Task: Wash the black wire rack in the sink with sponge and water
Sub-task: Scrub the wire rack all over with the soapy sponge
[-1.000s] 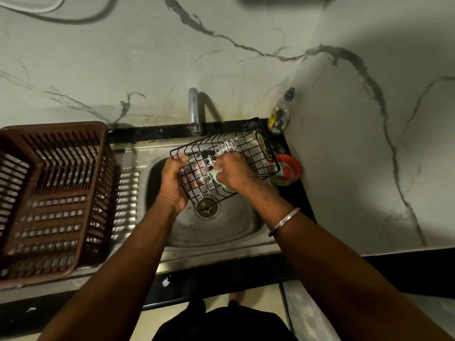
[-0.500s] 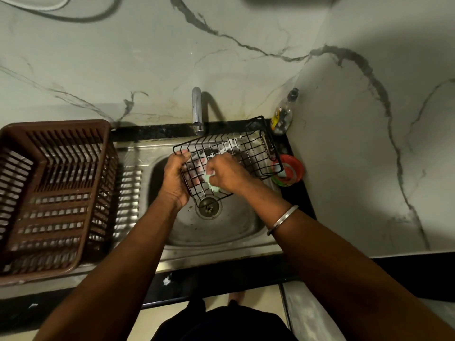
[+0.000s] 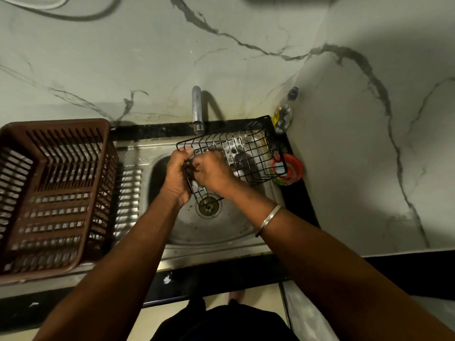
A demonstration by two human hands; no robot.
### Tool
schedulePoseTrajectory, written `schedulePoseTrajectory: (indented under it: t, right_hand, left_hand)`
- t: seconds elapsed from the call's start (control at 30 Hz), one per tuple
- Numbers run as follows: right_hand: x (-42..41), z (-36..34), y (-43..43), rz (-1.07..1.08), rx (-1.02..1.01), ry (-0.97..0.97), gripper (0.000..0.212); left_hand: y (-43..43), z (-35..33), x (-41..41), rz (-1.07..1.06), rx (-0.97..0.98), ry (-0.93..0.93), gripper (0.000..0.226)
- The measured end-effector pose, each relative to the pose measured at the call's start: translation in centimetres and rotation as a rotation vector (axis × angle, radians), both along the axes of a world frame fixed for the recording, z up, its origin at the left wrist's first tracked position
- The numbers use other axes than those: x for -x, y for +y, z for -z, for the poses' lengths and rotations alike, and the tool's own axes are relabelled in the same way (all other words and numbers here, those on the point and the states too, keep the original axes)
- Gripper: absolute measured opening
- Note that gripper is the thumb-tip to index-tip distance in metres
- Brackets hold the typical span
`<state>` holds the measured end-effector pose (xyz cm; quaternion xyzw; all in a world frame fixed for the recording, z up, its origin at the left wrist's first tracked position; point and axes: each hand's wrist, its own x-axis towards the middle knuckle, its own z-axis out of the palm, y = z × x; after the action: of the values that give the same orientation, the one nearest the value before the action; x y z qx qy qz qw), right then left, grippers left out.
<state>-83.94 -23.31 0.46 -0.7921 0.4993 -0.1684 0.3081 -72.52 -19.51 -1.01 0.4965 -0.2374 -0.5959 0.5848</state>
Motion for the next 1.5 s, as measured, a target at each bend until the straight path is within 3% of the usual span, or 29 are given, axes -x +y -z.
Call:
schedulePoseTrajectory:
  t: [0.1, 0.23, 0.37, 0.43, 0.5, 0.57, 0.63, 0.77, 0.87, 1.0, 1.1, 1.2, 1.37, 1.47, 1.5]
  right_hand:
    - [0.4, 0.7, 0.7, -0.199, -0.145, 0.172, 0.015]
    - [1.0, 1.8, 0.8, -0.020, 0.031, 0.119, 0.008]
    - [0.9, 1.6, 1.8, -0.172, 0.052, 0.111, 0.008]
    - [1.9, 1.5, 0.9, 0.018, 0.112, 0.035, 0.012]
    - [2.4, 1.0, 0.5, 0.181, 0.200, -0.050, 0.015]
    - [1.7, 0.7, 1.1, -0.023, 0.144, 0.028, 0.013]
    - [1.5, 0.5, 1.7, -0.241, 0.007, 0.189, 0.011]
    - [3.1, 0.6, 0.3, 0.031, 0.032, 0.181, 0.017]
    - [2.9, 0.5, 0.5, -0.043, 0.000, 0.243, 0.019]
    - [3.5, 1.0, -0.5, 0.199, 0.088, 0.248, 0.016]
    - [3.9, 0.9, -0.5, 0.321, 0.176, 0.318, 0.014]
    - [4.4, 0.8, -1.2, 0.526, 0.229, 0.249, 0.017]
    - [2.4, 0.8, -0.4, 0.345, 0.248, 0.107, 0.019]
    - [3.4, 1.0, -1.0, 0.473, 0.241, 0.052, 0.018]
    - [3.5, 1.2, -1.0, 0.430, 0.238, 0.055, 0.017]
  left_hand:
    - [0.3, 0.2, -0.6, -0.011, -0.036, 0.033, 0.017]
    - [0.2, 1.0, -1.1, -0.018, -0.016, -0.032, 0.015]
    - [0.3, 0.8, -1.0, 0.003, -0.001, -0.051, 0.020]
    - [0.4, 0.8, -0.9, 0.009, -0.007, -0.046, 0.033]
    - [0.5, 0.6, -0.9, 0.005, -0.013, -0.017, 0.031]
    - [0.5, 0.5, -0.9, -0.009, -0.013, -0.001, 0.020]
    - [0.6, 0.4, -0.6, 0.004, -0.008, -0.002, 0.024]
    - [0.6, 0.5, -0.6, -0.005, -0.003, -0.037, 0.034]
    - [0.6, 0.6, -0.8, -0.042, -0.024, 0.013, 0.037]
    - [0.7, 0.5, -0.6, -0.016, 0.003, 0.045, 0.016]
    - [1.0, 0.6, -0.6, 0.005, 0.007, 0.105, 0.027]
    - [1.4, 1.1, -0.6, 0.005, -0.007, 0.163, 0.044]
    - [1.9, 1.8, -0.2, 0.039, 0.000, 0.171, 0.058]
    - [1.9, 1.7, -0.2, 0.024, 0.005, 0.162, 0.076]
    - [1.9, 1.7, -0.4, 0.012, -0.001, 0.161, 0.077]
